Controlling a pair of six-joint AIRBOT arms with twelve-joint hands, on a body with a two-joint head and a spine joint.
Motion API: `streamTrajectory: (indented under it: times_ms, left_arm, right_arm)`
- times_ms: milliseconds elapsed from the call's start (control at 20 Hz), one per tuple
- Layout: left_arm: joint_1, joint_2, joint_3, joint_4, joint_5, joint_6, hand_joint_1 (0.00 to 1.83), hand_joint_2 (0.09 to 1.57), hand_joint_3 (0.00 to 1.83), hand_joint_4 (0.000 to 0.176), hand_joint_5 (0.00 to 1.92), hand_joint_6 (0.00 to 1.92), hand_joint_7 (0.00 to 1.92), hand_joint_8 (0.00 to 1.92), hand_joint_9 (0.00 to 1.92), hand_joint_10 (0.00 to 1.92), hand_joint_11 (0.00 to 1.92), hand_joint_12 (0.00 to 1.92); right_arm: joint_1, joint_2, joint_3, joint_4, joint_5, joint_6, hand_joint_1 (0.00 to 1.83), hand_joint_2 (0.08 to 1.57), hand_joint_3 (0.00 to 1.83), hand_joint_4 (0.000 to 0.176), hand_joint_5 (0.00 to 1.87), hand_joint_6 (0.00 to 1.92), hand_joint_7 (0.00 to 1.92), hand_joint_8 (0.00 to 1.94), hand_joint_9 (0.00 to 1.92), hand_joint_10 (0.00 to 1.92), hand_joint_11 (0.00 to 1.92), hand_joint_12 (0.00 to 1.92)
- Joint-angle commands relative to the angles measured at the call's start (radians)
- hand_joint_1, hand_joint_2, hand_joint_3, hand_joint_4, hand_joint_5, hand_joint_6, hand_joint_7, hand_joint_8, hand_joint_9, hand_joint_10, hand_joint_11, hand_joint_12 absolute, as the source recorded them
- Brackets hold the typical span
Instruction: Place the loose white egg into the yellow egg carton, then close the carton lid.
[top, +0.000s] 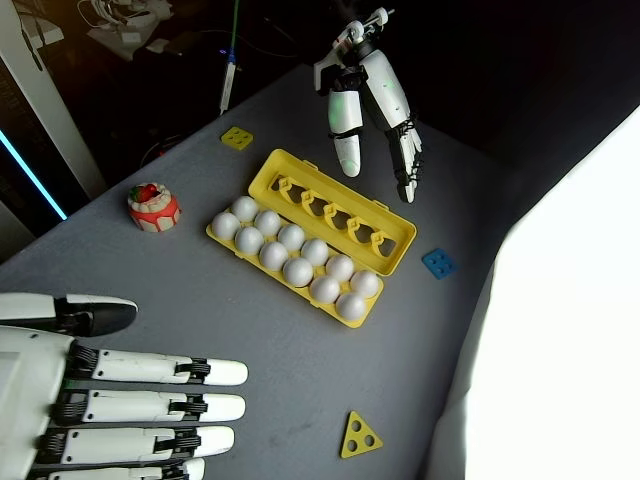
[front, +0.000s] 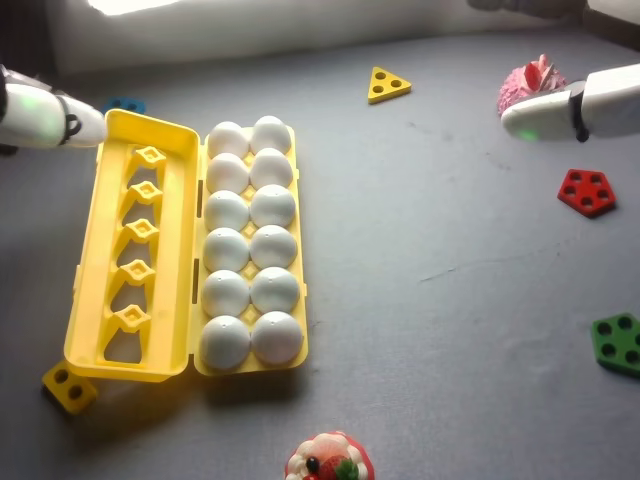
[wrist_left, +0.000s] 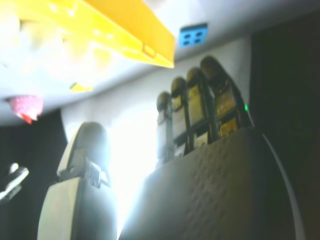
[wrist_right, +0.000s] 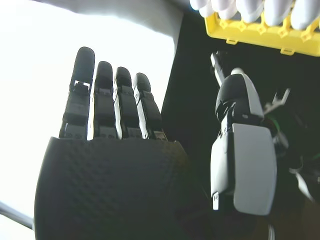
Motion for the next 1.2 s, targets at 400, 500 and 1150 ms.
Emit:
streamTrajectory:
  times_ms: [400, 500, 1150]
  left_arm:
    - [0.016, -0.027, 0.048, -0.259, -0.039, 0.127, 0.05, 1.29, 0.00, 0.000, 0.55, 0.06, 0.66, 0.04, 0.58, 0.14, 0.00, 1.44]
    - [0.021, -0.030, 0.047, -0.305, -0.057, 0.127, 0.07, 1.30, 0.00, 0.000, 0.56, 0.03, 0.67, 0.02, 0.51, 0.31, 0.00, 1.47]
    - [0.061, -0.061, 0.065, -0.389, -0.106, -0.010, 0.11, 1.31, 0.00, 0.000, 0.58, 0.01, 0.71, 0.01, 0.37, 0.74, 0.00, 1.62]
  right_arm:
    - [0.032, -0.025, -0.046, 0.013, 0.001, 0.053, 0.47, 1.10, 0.00, 0.000, 0.19, 0.04, 0.17, 0.00, 0.00, 0.53, 0.00, 1.15]
    - [0.037, -0.027, -0.046, 0.013, 0.001, 0.051, 0.49, 1.11, 0.00, 0.000, 0.22, 0.04, 0.18, 0.00, 0.00, 0.54, 0.00, 1.15]
    - [0.048, -0.026, -0.048, 0.013, 0.032, 0.015, 0.48, 1.11, 0.00, 0.000, 0.26, 0.06, 0.25, 0.00, 0.01, 0.60, 0.00, 1.23]
